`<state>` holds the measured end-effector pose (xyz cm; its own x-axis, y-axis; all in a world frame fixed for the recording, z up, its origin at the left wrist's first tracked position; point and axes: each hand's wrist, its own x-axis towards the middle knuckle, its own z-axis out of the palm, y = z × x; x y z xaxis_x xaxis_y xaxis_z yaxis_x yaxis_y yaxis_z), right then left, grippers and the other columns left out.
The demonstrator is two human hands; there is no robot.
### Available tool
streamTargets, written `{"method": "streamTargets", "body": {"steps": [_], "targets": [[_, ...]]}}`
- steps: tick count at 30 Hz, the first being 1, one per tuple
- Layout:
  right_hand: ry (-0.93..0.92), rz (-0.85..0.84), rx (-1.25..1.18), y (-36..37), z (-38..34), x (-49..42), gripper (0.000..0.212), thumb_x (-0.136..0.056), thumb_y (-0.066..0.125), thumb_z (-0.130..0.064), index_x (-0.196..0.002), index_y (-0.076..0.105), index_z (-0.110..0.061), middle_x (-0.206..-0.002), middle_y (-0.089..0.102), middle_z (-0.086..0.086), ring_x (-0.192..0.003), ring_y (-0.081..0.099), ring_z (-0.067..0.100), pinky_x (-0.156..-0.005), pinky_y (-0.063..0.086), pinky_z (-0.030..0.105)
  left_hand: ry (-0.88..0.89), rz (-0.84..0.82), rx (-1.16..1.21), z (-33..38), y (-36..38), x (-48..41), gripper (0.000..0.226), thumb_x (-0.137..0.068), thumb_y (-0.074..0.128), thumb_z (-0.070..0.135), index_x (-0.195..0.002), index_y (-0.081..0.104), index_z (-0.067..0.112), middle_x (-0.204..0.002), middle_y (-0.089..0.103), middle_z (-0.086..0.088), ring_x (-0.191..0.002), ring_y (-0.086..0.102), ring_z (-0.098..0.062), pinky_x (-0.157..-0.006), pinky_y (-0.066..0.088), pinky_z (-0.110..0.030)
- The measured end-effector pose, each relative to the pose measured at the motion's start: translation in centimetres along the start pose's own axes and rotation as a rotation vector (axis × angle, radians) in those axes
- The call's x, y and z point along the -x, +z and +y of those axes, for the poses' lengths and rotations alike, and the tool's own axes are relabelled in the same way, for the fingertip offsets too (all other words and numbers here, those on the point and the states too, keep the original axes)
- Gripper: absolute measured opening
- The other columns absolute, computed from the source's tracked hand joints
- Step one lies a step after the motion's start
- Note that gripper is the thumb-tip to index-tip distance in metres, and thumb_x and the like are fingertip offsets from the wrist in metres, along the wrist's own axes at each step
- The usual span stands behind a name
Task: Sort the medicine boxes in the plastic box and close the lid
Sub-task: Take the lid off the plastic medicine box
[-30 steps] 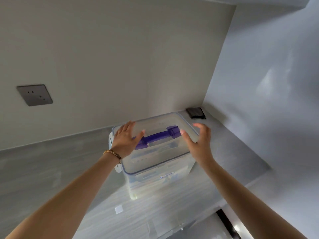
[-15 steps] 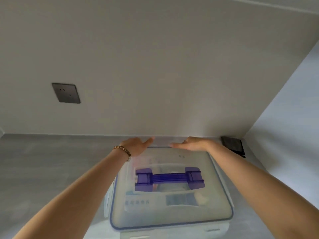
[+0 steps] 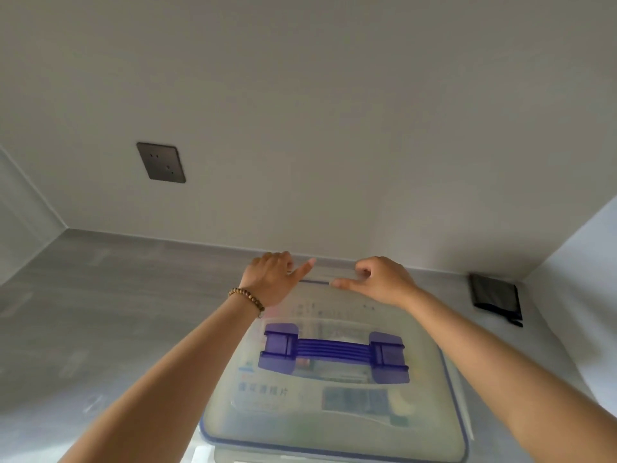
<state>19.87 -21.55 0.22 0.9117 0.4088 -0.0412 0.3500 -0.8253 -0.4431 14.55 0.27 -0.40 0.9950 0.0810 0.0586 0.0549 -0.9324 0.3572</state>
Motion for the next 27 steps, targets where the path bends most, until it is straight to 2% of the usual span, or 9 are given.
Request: {"method": "streamTargets", "body": {"steps": [3,6,8,10,12,17,22,25,27], "targets": [[-0.005,0.134,-0.019,-0.5,0.3,1.9,0.065,-0.060,0.045,-0.087,-0.073,0.058,-0.025,-0.072,0.057,-0.015,-0.071,0.054,0.007,-0.066,0.043,0.026,-0.039,0.053,0.060,-0.6,-0.4,1.5,0.057,-0.082,0.030,0.069,-0.100,0.055,0.021,-0.104,0.060,0.001,-0.101,0.053,-0.020,-0.084,0.039,-0.033],[0.033,0.291,-0.157,-0.5,1.4,5.5,0.064,-0.070,0.059,-0.068,-0.115,0.056,-0.023,-0.116,0.058,-0.007,-0.108,0.053,0.010,-0.093,0.040,0.026,-0.175,0.024,0.197,-2.5,-0.6,4.9,0.077,-0.075,0.043,0.072,-0.131,0.036,0.020,-0.133,0.047,-0.003,-0.124,0.042,-0.025,-0.101,0.035,-0.039],[0.180,0.343,-0.351,-0.2,2.3,8.2,0.073,-0.072,0.070,-0.051,-0.131,0.046,-0.015,-0.134,0.048,0.002,-0.124,0.045,0.016,-0.104,0.034,0.028,-0.294,-0.005,0.484,-3.8,-0.5,7.6,0.085,-0.066,0.054,0.072,-0.128,0.038,0.016,-0.126,0.051,-0.004,-0.120,0.048,-0.025,-0.095,0.040,-0.033],[0.379,0.315,-0.561,0.2,3.0,10.8,0.083,-0.073,0.073,-0.046,-0.140,0.036,-0.013,-0.146,0.038,0.005,-0.133,0.038,0.018,-0.106,0.028,0.027,-0.344,-0.039,0.708,-4.5,-0.4,9.9,0.079,-0.059,0.059,0.069,-0.116,0.047,0.016,-0.105,0.061,0.004,-0.098,0.060,-0.014,-0.073,0.043,-0.018],[0.504,0.258,-0.681,0.4,3.4,12.9,0.089,-0.072,0.071,-0.050,-0.143,0.031,-0.014,-0.151,0.033,0.003,-0.136,0.034,0.017,-0.103,0.025,0.025,-0.359,-0.055,0.741,-4.8,0.0,11.0,0.067,-0.064,0.066,0.061,-0.111,0.051,0.016,-0.095,0.063,0.007,-0.082,0.060,-0.002,-0.059,0.038,-0.012],[0.557,0.282,-0.712,0.7,1.6,15.9,0.090,-0.071,0.075,-0.044,-0.143,0.032,-0.013,-0.148,0.037,0.005,-0.134,0.037,0.019,-0.104,0.030,0.027,-0.371,0.003,0.757,-3.7,-0.1,11.9,0.074,-0.061,0.075,0.053,-0.118,0.045,0.016,-0.099,0.058,0.007,-0.081,0.056,-0.005,-0.058,0.038,-0.013],[0.520,0.336,-0.671,0.1,-0.8,16.4,0.095,-0.070,0.079,-0.038,-0.145,0.027,-0.011,-0.148,0.036,0.010,-0.135,0.036,0.021,-0.112,0.030,0.035,-0.308,0.096,0.762,-2.8,-1.6,12.9,0.087,-0.064,0.076,0.048,-0.135,0.034,0.017,-0.119,0.048,0.007,-0.104,0.047,-0.010,-0.085,0.036,-0.022],[0.494,0.351,-0.650,-1.4,-1.4,16.6,0.096,-0.068,0.079,-0.043,-0.144,0.029,-0.014,-0.146,0.039,0.007,-0.133,0.039,0.020,-0.111,0.032,0.039,-0.254,0.162,0.773,-2.0,-3.1,13.4,0.086,-0.066,0.075,0.045,-0.136,0.033,0.017,-0.115,0.041,0.014,-0.103,0.038,-0.001,-0.087,0.031,-0.019],[0.466,0.359,-0.664,-2.7,-1.5,16.9,0.096,-0.066,0.079,-0.046,-0.143,0.031,-0.016,-0.146,0.041,0.005,-0.131,0.042,0.019,-0.111,0.034,0.040,-0.213,0.186,0.794,-1.1,-4.3,13.6,0.089,-0.067,0.074,0.046,-0.138,0.031,0.016,-0.125,0.043,0.011,-0.110,0.038,-0.002,-0.090,0.029,-0.019]]}}
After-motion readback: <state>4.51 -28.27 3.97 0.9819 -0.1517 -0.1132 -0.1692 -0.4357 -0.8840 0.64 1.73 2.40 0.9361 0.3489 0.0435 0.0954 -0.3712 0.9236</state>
